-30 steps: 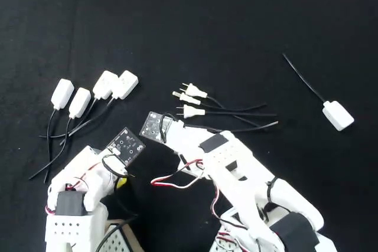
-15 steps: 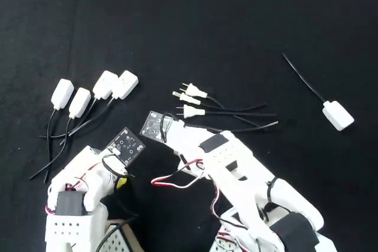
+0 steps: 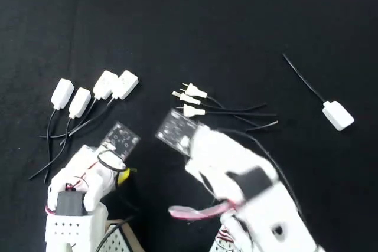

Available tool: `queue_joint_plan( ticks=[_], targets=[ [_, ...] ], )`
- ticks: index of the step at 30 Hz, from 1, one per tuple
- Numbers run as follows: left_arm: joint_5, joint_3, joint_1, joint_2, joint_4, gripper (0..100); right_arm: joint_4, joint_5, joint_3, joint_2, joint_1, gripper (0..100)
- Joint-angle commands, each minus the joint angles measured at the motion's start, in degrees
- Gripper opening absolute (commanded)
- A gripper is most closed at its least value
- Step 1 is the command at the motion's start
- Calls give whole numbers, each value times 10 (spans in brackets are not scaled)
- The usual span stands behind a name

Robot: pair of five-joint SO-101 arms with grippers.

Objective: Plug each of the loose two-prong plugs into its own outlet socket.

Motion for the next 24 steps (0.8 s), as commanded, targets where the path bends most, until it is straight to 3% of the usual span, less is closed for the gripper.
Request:
queue_joint_plan(
  ticks=[1,3,6,9,12,14,20,24],
  targets=[
    [85,-65,-2,-3,-50,300,101,-26,0,-277,-11,11],
    [125,-106,8,-3,-62,300,110,-14,7,-313,-24,11],
    [153,-180,61,-3,-64,300,95,-8,1,-269,-11,11],
    [229,-236,109,1,-85,300,75,-21,-23,-214,3,11],
    [309,-241,155,3,-140,299,60,-30,-32,-196,2,11],
    [315,-230,162,4,-167,295,62,-28,-29,-196,1,11],
    [372,-215,167,33,-229,71,62,-35,-11,-196,-20,12],
    [444,-196,193,62,-280,93,19,-101,4,-198,-17,12]
  ],
)
